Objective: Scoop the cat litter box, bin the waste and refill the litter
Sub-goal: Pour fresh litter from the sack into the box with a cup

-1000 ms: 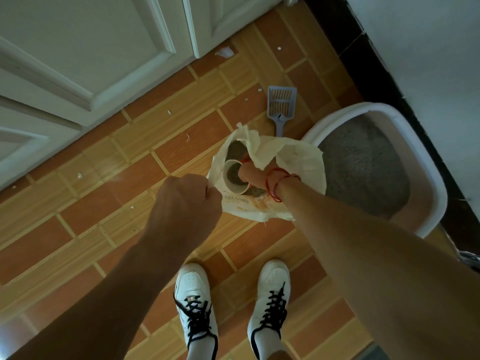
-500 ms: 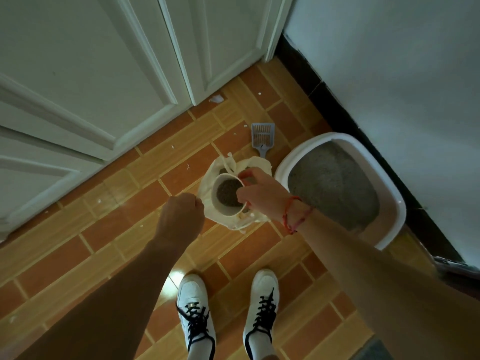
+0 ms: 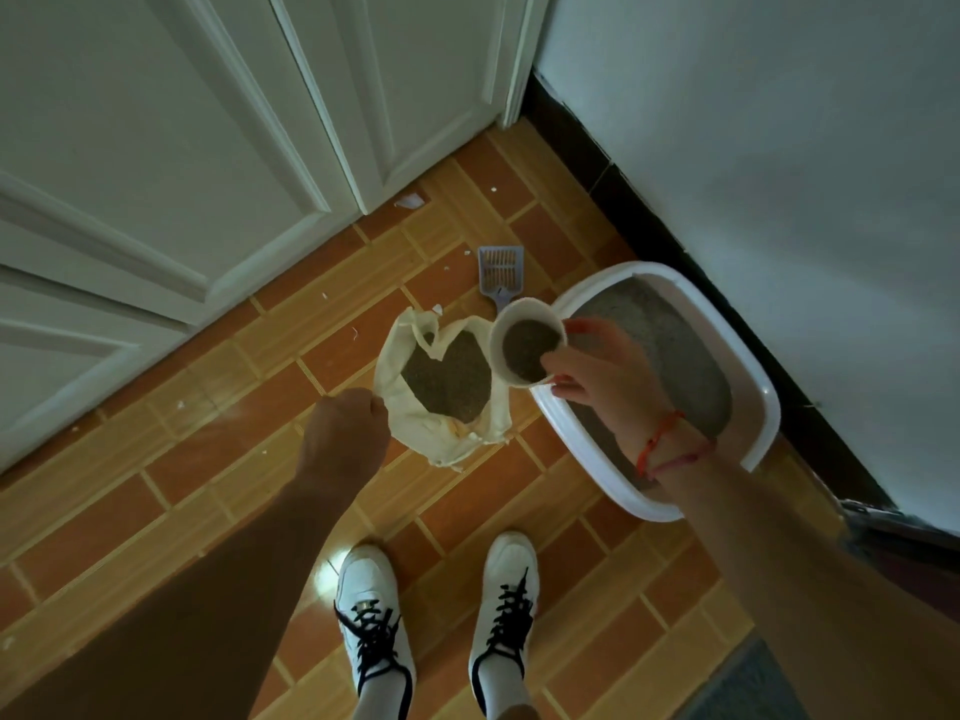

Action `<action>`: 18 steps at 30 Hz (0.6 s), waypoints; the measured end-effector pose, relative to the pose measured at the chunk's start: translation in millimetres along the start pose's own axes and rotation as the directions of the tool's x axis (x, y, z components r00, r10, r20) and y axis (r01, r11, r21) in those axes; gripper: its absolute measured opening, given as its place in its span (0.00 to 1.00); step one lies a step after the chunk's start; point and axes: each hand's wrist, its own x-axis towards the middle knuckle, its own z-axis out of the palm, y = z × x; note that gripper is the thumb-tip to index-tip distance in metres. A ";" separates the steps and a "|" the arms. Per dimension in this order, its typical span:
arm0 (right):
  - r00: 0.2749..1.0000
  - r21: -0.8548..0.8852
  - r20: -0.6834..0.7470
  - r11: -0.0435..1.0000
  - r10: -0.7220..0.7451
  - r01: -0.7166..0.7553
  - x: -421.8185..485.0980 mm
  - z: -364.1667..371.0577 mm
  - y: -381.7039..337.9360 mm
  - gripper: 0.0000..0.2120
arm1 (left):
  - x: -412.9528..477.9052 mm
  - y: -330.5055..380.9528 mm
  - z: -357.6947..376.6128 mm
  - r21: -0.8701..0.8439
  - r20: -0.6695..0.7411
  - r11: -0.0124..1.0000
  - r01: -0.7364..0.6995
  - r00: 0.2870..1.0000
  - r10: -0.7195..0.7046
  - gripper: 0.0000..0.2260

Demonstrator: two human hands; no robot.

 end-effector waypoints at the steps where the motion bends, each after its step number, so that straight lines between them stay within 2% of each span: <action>1: 1.000 -0.025 -0.030 1.000 0.001 -0.002 0.5 -6.7 3.5 0.15 | -1.2 -0.3 -0.5 -0.003 -0.006 1.000 -0.016 1.000 0.016 0.20; 3: 0.990 -0.075 -0.143 0.997 0.011 -0.022 3.8 -20.3 16.2 0.05 | -1.7 0.0 -0.6 0.003 0.004 1.000 -0.014 1.000 0.014 0.20; 4: 0.976 -0.111 -0.218 0.993 0.021 -0.046 6.9 -27.6 25.4 0.04 | -0.9 1.2 -0.3 0.023 0.011 1.000 -0.007 1.000 0.007 0.19; 5: 0.958 -0.153 -0.283 0.985 0.036 -0.082 10.7 -35.5 35.4 0.07 | 0.3 3.0 0.0 0.059 0.030 0.998 0.006 1.000 -0.008 0.17; 8: 0.908 -0.257 -0.405 0.939 0.111 -0.230 18.1 -61.9 64.0 0.26 | 3.2 9.3 -0.8 0.181 0.090 0.983 0.041 0.994 -0.058 0.13; 11: 0.847 -0.282 -0.504 0.894 0.171 -0.348 22.2 -87.8 87.7 0.33 | 5.1 7.3 1.8 0.144 0.071 0.990 -0.004 0.997 -0.006 0.14; 14: 0.782 -0.282 -0.599 0.870 0.169 -0.404 20.3 -109.6 98.2 0.36 | 4.5 7.3 2.8 0.191 0.001 0.960 -0.206 0.978 0.210 0.13; 18: 0.742 -0.349 -0.638 0.781 0.206 -0.517 11.2 -134.1 103.6 0.35 | 15.2 4.8 9.1 0.166 0.020 0.980 -0.106 0.994 0.104 0.16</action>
